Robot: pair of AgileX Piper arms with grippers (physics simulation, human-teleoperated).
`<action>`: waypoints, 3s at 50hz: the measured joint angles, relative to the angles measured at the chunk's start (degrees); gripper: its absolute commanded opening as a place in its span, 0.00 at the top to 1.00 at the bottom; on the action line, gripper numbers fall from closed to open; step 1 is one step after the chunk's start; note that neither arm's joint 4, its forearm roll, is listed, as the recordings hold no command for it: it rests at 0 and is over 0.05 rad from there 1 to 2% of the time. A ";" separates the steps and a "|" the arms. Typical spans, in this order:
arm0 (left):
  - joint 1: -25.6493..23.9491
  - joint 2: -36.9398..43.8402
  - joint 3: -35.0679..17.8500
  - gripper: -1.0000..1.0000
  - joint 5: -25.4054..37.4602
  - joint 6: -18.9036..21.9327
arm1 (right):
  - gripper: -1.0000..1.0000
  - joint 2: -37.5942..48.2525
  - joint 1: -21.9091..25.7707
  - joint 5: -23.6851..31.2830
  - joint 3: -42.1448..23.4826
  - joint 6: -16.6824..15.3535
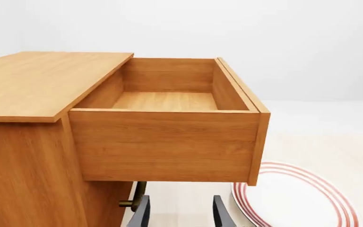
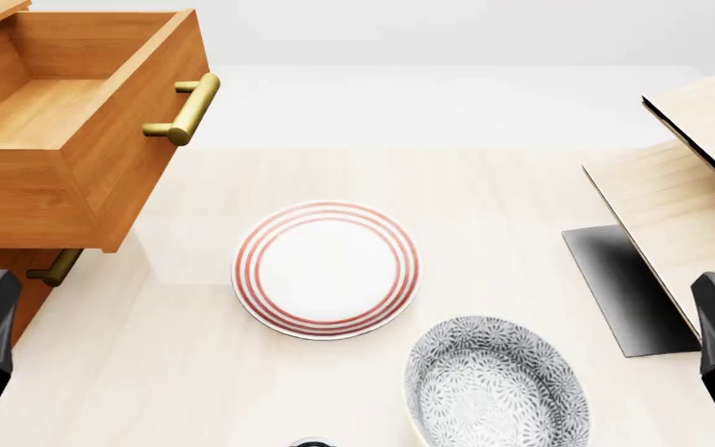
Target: Close the top drawer of the cabinet.
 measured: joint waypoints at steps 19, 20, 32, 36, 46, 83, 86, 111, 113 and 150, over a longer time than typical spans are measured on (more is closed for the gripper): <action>0.99 -1.29 -0.15 0.00 -0.84 5.42 | 0.00 -0.80 0.31 1.03 -0.18 0.04; 1.08 -1.32 -0.17 0.00 -0.94 5.66 | 0.00 -0.79 0.31 1.03 -0.19 0.04; -0.15 -1.46 0.06 0.00 -2.39 9.27 | 0.00 -0.59 0.34 0.96 -0.33 0.04; -1.48 -1.48 0.05 0.00 -2.43 10.65 | 0.00 -0.52 0.34 0.94 -0.37 0.04; -8.28 -1.50 -4.18 0.00 1.76 11.20 | 0.00 -0.48 0.35 1.00 -0.48 0.04; -29.71 4.69 -17.04 0.00 8.50 0.06 | 0.00 -0.63 0.32 1.30 -0.63 0.06; -31.60 6.30 -17.69 0.00 7.42 -0.15 | 0.00 -0.61 0.32 1.26 -0.62 0.06; -45.96 24.58 -21.58 0.00 -7.74 1.96 | 0.00 -0.34 0.31 0.97 -0.58 0.06; -47.12 26.50 -21.91 0.00 -9.31 2.14 | 0.00 -0.34 0.31 0.96 -0.58 0.06; -50.01 58.46 -39.16 0.00 -22.20 8.54 | 0.00 -0.32 0.31 0.94 -0.58 0.07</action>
